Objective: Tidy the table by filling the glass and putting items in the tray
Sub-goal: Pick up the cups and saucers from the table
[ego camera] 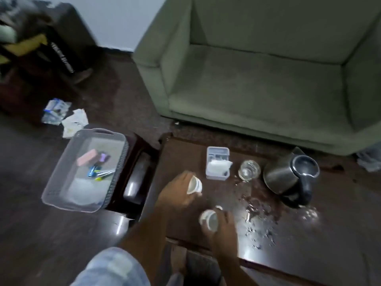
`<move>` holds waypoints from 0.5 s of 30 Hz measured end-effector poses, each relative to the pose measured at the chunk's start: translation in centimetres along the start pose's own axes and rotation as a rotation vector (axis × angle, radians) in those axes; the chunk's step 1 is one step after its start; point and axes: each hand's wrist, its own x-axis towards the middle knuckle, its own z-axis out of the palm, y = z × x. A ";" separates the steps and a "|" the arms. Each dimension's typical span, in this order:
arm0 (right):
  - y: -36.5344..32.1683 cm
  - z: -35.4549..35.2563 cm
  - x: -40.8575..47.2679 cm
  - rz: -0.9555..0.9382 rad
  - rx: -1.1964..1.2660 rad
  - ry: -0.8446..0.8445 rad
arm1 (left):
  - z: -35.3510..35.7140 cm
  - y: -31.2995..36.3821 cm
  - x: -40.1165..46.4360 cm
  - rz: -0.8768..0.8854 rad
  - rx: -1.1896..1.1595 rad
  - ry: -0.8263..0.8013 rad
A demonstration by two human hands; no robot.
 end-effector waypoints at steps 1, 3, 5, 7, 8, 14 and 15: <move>-3.3 1.4 1.3 -0.066 0.013 0.004 | -2.7 -1.5 0.8 -0.018 -0.037 0.048; -11.0 4.0 4.8 -0.190 0.028 -0.027 | -8.6 -5.3 2.6 -0.052 -0.038 0.182; -17.4 6.7 8.8 -0.309 0.034 -0.073 | -13.3 -9.4 4.0 -0.158 0.039 0.285; -22.7 9.3 12.3 -0.425 0.042 -0.089 | -16.4 -14.0 4.7 -0.341 0.090 0.341; -25.2 10.7 13.8 -0.459 0.044 -0.118 | -17.5 -16.4 4.8 -0.407 0.102 0.361; -33.9 20.6 20.0 -0.677 -0.171 -0.176 | -20.9 -27.8 6.3 -0.603 0.043 0.504; -34.4 22.3 20.6 -0.721 -0.269 -0.167 | -21.0 -29.8 6.5 -0.622 0.034 0.503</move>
